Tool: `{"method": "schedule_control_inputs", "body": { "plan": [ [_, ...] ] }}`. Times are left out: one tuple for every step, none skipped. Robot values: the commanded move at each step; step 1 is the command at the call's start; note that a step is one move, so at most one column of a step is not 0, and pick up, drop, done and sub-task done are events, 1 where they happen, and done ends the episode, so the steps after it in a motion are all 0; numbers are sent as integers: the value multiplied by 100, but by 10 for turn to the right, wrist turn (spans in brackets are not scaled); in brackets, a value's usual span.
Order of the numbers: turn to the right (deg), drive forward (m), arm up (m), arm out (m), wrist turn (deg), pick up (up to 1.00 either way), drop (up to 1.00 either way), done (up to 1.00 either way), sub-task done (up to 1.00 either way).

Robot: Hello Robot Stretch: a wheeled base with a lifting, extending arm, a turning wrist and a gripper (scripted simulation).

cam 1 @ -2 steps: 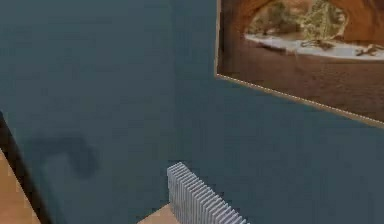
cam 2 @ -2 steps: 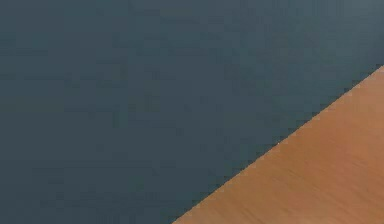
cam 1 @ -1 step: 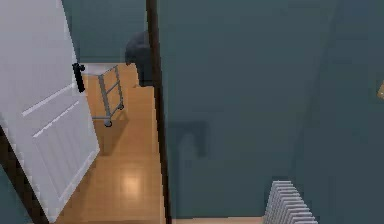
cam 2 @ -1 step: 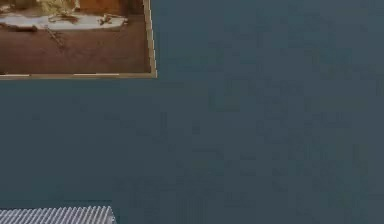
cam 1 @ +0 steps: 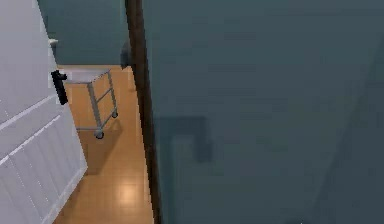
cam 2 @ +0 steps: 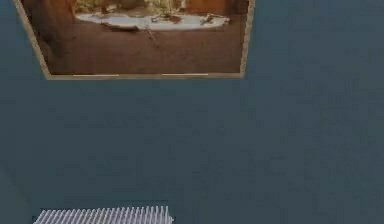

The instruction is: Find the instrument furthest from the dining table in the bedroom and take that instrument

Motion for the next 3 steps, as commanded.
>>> {"method": "schedule_control_inputs", "body": {
  "plan": [
    [-420,0,0,0,0,0,0,0,0],
    [-30,0,0,0,0,0,0,0,0],
    [0,65,0,0,0,0,0,0,0]
  ]
}}
